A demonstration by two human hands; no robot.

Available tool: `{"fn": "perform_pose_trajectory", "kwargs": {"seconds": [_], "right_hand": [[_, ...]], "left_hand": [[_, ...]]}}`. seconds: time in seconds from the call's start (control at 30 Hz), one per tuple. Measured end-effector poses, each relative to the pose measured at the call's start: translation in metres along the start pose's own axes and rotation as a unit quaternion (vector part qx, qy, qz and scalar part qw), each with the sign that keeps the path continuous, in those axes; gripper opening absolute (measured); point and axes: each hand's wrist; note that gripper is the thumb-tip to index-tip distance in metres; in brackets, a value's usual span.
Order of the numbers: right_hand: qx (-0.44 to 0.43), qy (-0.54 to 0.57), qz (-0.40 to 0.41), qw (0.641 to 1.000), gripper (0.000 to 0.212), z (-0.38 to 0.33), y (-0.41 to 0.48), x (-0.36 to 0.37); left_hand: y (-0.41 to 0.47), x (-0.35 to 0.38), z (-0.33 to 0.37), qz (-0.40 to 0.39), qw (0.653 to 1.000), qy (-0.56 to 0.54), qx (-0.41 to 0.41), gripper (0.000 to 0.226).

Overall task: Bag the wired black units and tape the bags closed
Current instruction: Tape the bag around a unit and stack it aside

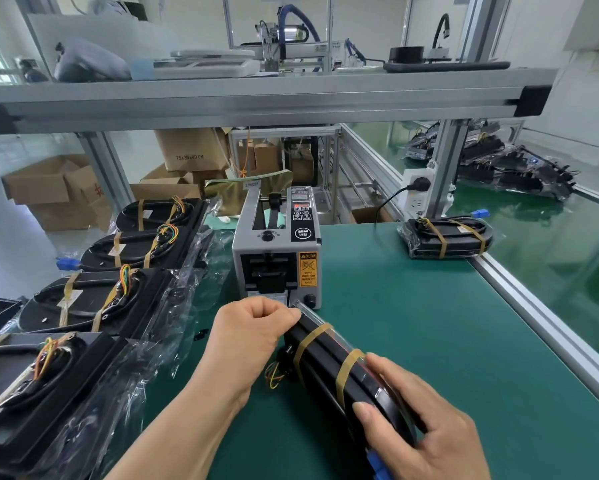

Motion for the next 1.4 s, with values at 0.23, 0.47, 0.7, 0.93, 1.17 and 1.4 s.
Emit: {"fn": "perform_pose_trajectory", "kwargs": {"seconds": [0.23, 0.47, 0.7, 0.93, 1.17, 1.4], "right_hand": [[-0.002, 0.001, -0.001, 1.0, 0.062, 0.0, 0.0, 0.0], [-0.007, -0.009, -0.003, 1.0, 0.064, -0.003, 0.001, -0.002], [-0.013, -0.006, 0.007, 1.0, 0.063, -0.003, 0.001, -0.001], [-0.015, 0.007, 0.016, 1.0, 0.063, -0.005, 0.002, -0.001], [0.004, -0.007, 0.01, 1.0, 0.06, -0.009, 0.003, -0.004], [0.028, -0.048, -0.017, 0.998, 0.058, -0.016, 0.006, -0.009]], "left_hand": [[-0.002, 0.001, -0.001, 0.039, 0.995, 0.078, 0.047, 0.014], [0.002, 0.003, -0.006, 0.021, 0.998, -0.032, -0.052, 0.009], [0.009, 0.004, -0.01, 0.002, 0.987, -0.116, -0.107, 0.025], [0.001, 0.008, -0.008, 0.005, 0.993, -0.096, -0.062, 0.023], [0.004, 0.002, -0.011, -0.028, 0.987, -0.131, -0.088, 0.013], [0.007, -0.003, -0.012, -0.043, 0.978, -0.162, -0.121, 0.012]]}}
Point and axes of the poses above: each hand's wrist, its own y-axis towards the middle knuckle, its own x-axis out of the palm, z = x × y, and after that the axes turned 4 degrees about -y, right-handed
